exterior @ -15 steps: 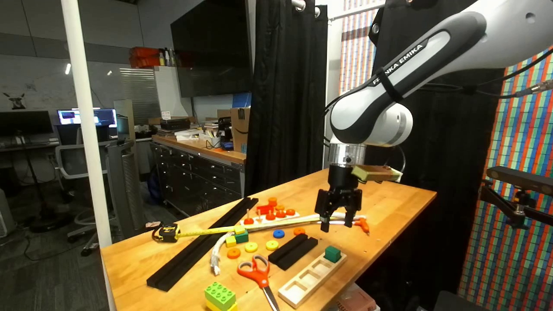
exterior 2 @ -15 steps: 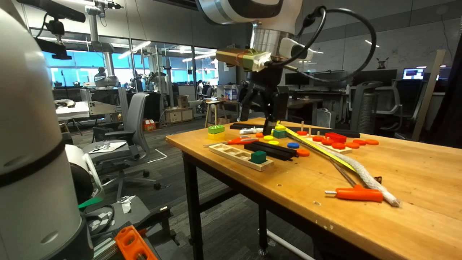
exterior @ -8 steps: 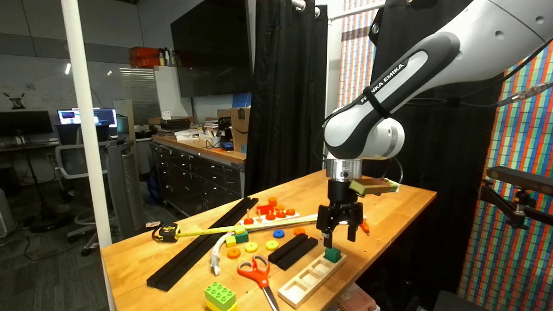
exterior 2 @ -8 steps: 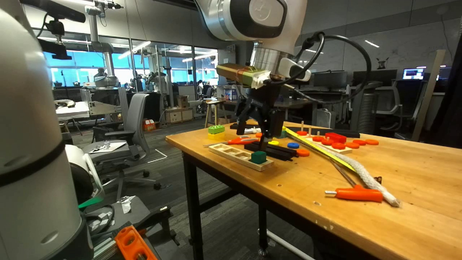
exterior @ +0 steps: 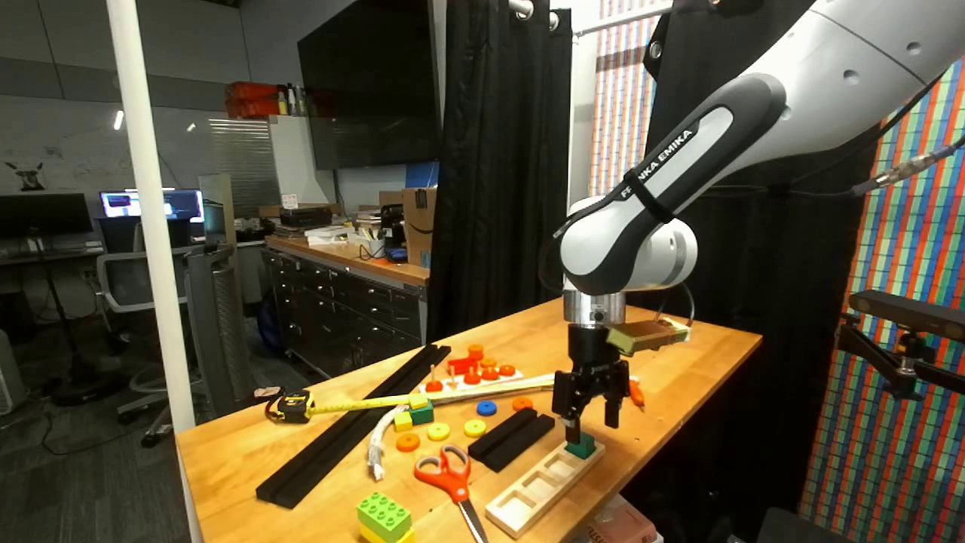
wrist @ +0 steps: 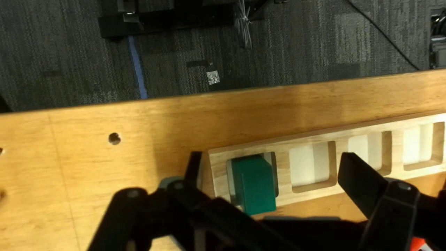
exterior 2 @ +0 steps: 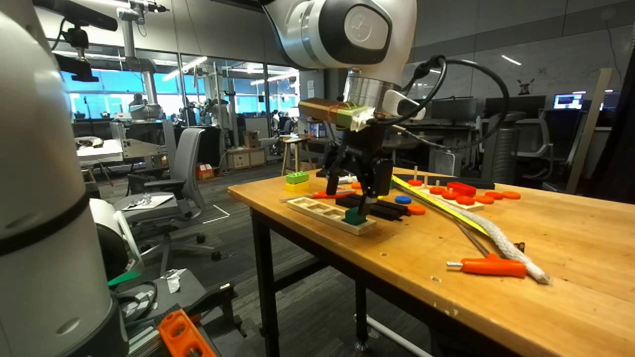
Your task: Put the green block on the yellow block which is on the green block
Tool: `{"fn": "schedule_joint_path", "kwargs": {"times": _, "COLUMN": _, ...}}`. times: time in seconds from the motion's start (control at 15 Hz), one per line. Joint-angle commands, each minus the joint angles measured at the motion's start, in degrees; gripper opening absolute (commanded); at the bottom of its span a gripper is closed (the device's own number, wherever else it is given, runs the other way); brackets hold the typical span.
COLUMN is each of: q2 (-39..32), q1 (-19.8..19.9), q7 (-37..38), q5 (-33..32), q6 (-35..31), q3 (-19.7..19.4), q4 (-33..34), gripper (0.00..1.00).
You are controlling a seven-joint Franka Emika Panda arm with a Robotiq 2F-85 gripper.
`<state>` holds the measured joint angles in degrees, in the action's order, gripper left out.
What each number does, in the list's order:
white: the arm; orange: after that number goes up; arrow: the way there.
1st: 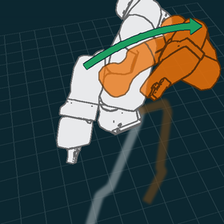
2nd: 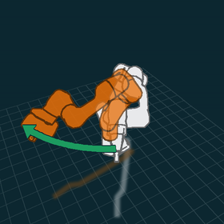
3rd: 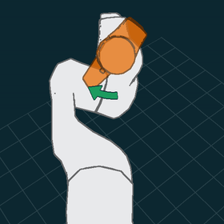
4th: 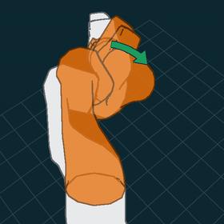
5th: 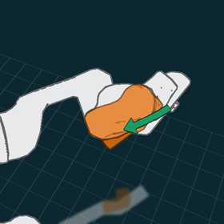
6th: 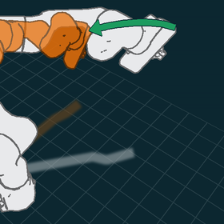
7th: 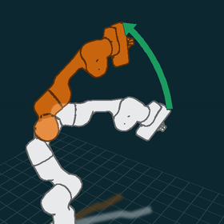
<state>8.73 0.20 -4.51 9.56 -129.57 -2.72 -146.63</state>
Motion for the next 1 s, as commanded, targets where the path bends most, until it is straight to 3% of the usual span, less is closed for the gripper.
{"fn": "schedule_joint_path", "kwargs": {"times": 0.0, "q2": -1.6, "q1": 0.1, "q7": -0.1, "q5": -2.7, "q6": -3.3, "q3": 0.8, "q4": 1.0, "gripper": 1.00}}
{"fn": "schedule_joint_path", "kwargs": {"times": 0.53, "q2": -4.1, "q1": 0.2, "q7": -0.8, "q5": -4.5, "q6": -9.3, "q3": 0.7, "q4": 1.0, "gripper": 1.00}}
{"fn": "schedule_joint_path", "kwargs": {"times": 0.6, "q2": -4.3, "q1": 0.3, "q7": -0.9, "q5": -4.6, "q6": -9.7, "q3": 0.7, "q4": 0.9, "gripper": 0.75}}
{"fn": "schedule_joint_path", "kwargs": {"times": 0.67, "q2": -4.6, "q1": 0.3, "q7": -1.1, "q5": -4.7, "q6": -10.0, "q3": 0.7, "q4": 1.0, "gripper": 0.75}}
{"fn": "schedule_joint_path", "kwargs": {"times": 0.73, "q2": -4.6, "q1": 0.3, "q7": -0.9, "q5": -4.8, "q6": -10.3, "q3": 0.7, "q4": 0.9, "gripper": 0.68}}
{"fn": "schedule_joint_path", "kwargs": {"times": 0.93, "q2": -4.7, "q1": 0.3, "q7": -0.5, "q5": -5.0, "q6": -11.0, "q3": 0.8, "q4": 0.8, "gripper": 0.42}}
